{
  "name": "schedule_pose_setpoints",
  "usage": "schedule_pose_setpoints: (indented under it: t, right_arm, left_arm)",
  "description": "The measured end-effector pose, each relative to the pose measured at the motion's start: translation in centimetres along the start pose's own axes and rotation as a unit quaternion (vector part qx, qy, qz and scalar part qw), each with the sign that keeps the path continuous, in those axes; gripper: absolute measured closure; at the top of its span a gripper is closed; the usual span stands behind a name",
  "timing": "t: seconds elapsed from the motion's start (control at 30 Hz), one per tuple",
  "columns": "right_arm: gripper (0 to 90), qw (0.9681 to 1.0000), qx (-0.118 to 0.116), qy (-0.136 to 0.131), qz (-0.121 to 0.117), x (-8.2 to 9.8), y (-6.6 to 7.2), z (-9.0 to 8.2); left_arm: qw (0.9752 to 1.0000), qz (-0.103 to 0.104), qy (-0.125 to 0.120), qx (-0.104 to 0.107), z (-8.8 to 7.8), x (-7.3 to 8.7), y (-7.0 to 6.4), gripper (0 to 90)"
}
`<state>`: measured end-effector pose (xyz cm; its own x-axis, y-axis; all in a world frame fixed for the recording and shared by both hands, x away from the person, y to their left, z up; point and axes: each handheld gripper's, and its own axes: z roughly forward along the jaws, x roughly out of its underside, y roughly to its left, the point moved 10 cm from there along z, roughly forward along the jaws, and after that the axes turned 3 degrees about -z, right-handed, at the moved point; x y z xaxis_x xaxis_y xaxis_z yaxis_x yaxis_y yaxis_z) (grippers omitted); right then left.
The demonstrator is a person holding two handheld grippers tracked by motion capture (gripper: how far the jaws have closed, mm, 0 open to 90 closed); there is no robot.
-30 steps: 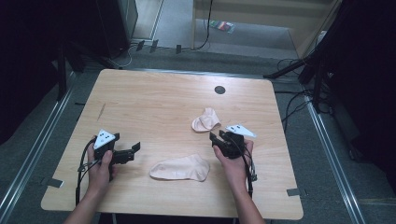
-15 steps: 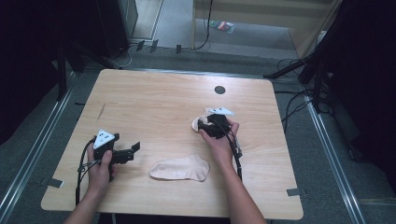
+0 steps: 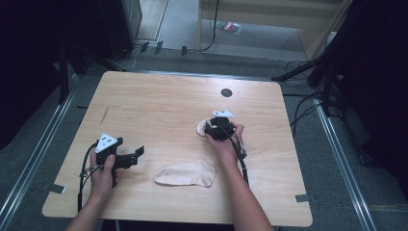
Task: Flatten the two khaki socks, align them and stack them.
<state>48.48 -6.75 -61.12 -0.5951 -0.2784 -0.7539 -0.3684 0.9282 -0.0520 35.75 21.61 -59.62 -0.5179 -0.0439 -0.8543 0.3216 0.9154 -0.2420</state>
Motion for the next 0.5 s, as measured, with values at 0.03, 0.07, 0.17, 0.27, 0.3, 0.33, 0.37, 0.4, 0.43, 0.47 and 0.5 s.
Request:
schedule_pose_setpoints:
  t: [0.03, 0.07, 0.17, 0.27, 0.3, 0.33, 0.37, 0.4, 0.43, 0.47, 0.5]
  right_arm:
    - [63.0, 1.0, -0.001, 0.002, -0.004, 0.0, 0.1, -0.1]
    - [71.2, 1.0, 0.003, 0.005, -0.004, 0.0, 0.0, -0.2]
    - [81.1, 0.9999, 0.007, 0.009, -0.003, -0.1, -0.1, -0.2]
    - [82.5, 0.9997, -0.01, 0.01, 0.017, -0.3, 0.0, -0.6]
    - [82.6, 0.9997, -0.016, 0.005, 0.019, -0.5, 0.3, -0.9]
    - [82.6, 0.9996, -0.021, 0.0, 0.021, -0.8, 0.5, -1.2]
    - [82.6, 0.9992, -0.029, -0.007, 0.027, -1.2, 1.1, -1.8]
    - [82.6, 0.9989, -0.035, -0.017, 0.028, -1.8, 1.6, -2.4]
    - [82.5, 0.9986, -0.038, -0.026, 0.027, -2.2, 2.2, -3.0]
    - [82.5, 0.9982, -0.044, -0.032, 0.026, -2.6, 2.9, -3.6]
    - [82.5, 0.9976, -0.051, -0.036, 0.028, -2.9, 3.7, -4.1]
  left_arm:
    - [1.0, 0.001, 0.0, 0.0, 0.0, 0.0, 0.0, 3.8]
    - [1.0, 0.001, 0.001, 0.001, 0.0, 0.0, -0.1, 3.8]
    - [1.0, 0.001, 0.002, 0.0, 0.1, 0.0, 0.0, 3.8]
    - [1.0, 0.001, 0.002, 0.0, 0.0, 0.0, 0.0, 3.8]
    - [1.0, 0.0, 0.001, 0.0, 0.0, 0.0, 0.0, 3.8]
    - [1.0, 0.002, 0.003, 0.0, 0.0, 0.0, 0.0, 3.8]
    - [1.0, 0.003, 0.004, 0.001, 0.0, 0.0, 0.0, 3.9]
    - [1.0, 0.003, 0.004, 0.0, 0.0, 0.0, 0.0, 3.9]
    - [1.0, 0.005, 0.004, 0.0, 0.1, 0.0, 0.0, 3.8]
    - [1.0, 0.004, 0.004, 0.0, 0.1, 0.0, 0.0, 3.8]
    - [1.0, 0.003, 0.003, 0.0, 0.1, 0.0, 0.0, 3.8]
